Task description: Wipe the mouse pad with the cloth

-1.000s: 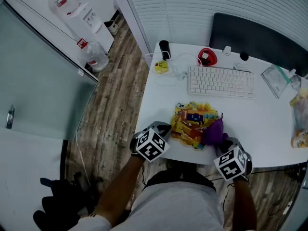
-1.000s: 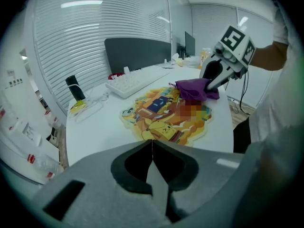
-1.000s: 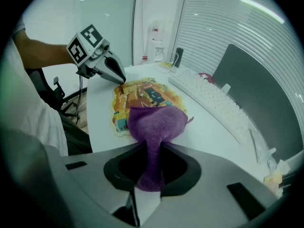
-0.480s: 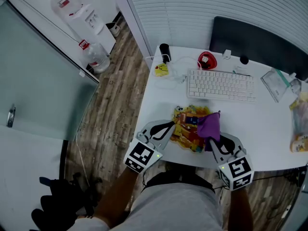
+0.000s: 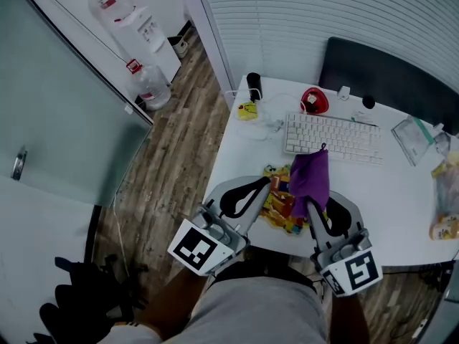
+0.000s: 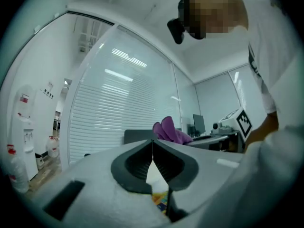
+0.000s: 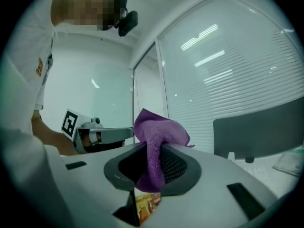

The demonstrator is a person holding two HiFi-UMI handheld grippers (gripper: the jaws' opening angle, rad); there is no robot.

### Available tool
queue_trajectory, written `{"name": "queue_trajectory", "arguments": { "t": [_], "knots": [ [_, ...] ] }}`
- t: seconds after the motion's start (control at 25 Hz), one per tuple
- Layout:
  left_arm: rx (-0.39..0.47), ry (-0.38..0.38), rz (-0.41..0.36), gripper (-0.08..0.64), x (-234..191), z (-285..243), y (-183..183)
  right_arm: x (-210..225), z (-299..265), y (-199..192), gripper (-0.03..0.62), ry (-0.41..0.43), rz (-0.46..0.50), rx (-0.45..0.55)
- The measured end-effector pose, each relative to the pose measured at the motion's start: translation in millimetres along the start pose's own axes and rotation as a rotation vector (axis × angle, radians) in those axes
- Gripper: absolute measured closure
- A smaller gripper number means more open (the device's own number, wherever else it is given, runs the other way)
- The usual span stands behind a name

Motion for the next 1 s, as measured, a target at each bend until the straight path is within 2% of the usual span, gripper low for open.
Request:
{"name": "queue_trajectory", "arguments": {
  "t": [0.16,0.28,1.0],
  "knots": [
    [0.073,0.005,-0.008,0.545,5,2,19,-12,0,23,0.523,0.022,0.014,0.126],
    [0.098,0.005,-0.016,0.545,6,4,26,-17,0,33,0.523,0.029,0.026,0.168],
    [0.135,-0.004,-0.034,0.545,12,13,39,-30,5,54,0.523,0.006,0.076,0.235]
  ]
}}
Point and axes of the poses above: the fingertips, and each gripper's own axes: z backward along the fingers, x to its right, y out of its top, the point moved 3 cm from there along z, backward along the fingers, and after that the axes turned 1 degree about -x, right-handed, at the moved point
